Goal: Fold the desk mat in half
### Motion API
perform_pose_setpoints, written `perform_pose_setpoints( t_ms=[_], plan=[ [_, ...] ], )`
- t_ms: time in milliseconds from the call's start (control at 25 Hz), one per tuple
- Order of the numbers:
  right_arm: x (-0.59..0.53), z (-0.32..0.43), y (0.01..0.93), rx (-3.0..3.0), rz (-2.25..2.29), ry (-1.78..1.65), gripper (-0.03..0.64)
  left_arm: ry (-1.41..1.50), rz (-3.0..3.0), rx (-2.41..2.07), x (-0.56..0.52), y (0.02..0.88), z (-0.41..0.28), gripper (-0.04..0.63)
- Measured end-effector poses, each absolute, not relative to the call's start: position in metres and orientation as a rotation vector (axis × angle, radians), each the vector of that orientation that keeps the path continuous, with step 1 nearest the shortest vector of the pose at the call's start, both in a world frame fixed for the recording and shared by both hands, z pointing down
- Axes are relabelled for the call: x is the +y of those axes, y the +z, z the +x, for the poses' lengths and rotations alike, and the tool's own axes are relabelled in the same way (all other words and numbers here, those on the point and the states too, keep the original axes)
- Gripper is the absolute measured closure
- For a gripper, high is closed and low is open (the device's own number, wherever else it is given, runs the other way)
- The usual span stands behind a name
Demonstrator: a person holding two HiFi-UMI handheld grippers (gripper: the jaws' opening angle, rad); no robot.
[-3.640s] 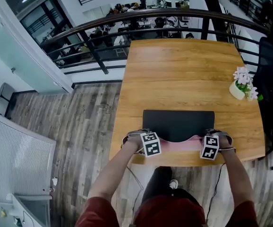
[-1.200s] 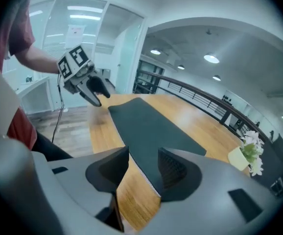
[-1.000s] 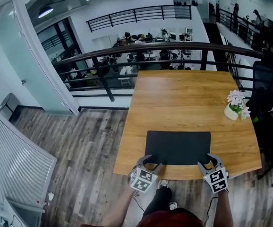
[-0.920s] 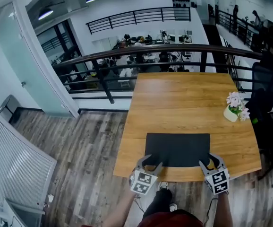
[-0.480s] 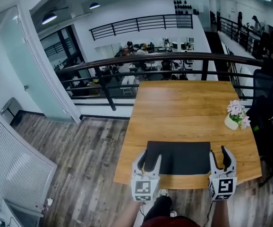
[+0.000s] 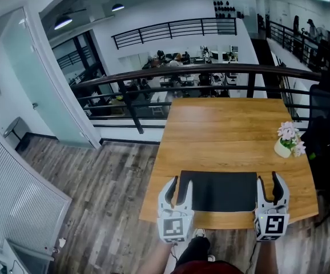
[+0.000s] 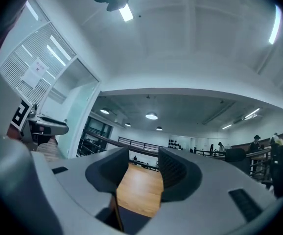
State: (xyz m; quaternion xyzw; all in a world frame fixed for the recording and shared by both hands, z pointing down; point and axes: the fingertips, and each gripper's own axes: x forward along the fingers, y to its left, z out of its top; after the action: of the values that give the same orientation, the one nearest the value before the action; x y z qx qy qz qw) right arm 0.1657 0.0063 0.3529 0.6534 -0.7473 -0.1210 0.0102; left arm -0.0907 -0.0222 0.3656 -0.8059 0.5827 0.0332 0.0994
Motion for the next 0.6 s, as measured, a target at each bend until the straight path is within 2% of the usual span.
perform_pose_setpoints(
  t_ms=[40, 160, 240, 320, 360, 600],
  plan=[
    [0.006, 0.165, 0.353, -2.334, 2.036, -0.374, 0.419, 0.093, -2.387, 1.725, -0.022, 0.367, -0.091, 0.434],
    [0.008, 0.165, 0.352, -2.33, 2.047, -0.367, 0.46, 0.071, -2.398, 1.72, -0.022, 0.367, -0.089, 0.452],
    [0.008, 0.165, 0.352, -2.332, 2.057, -0.363, 0.506, 0.062, -2.394, 1.714, -0.022, 0.367, -0.088, 0.481],
    [0.007, 0.166, 0.353, -2.342, 2.057, -0.358, 0.591, 0.063, -2.376, 1.713, -0.023, 0.365, -0.084, 0.545],
    [0.006, 0.167, 0.354, -2.347, 2.052, -0.355, 0.607, 0.06, -2.368, 1.711, -0.024, 0.364, -0.082, 0.568],
    [0.006, 0.163, 0.358, -2.361, 2.026, -0.354, 0.607, -0.011, -2.379, 1.68, -0.022, 0.369, -0.073, 0.575]
  ],
)
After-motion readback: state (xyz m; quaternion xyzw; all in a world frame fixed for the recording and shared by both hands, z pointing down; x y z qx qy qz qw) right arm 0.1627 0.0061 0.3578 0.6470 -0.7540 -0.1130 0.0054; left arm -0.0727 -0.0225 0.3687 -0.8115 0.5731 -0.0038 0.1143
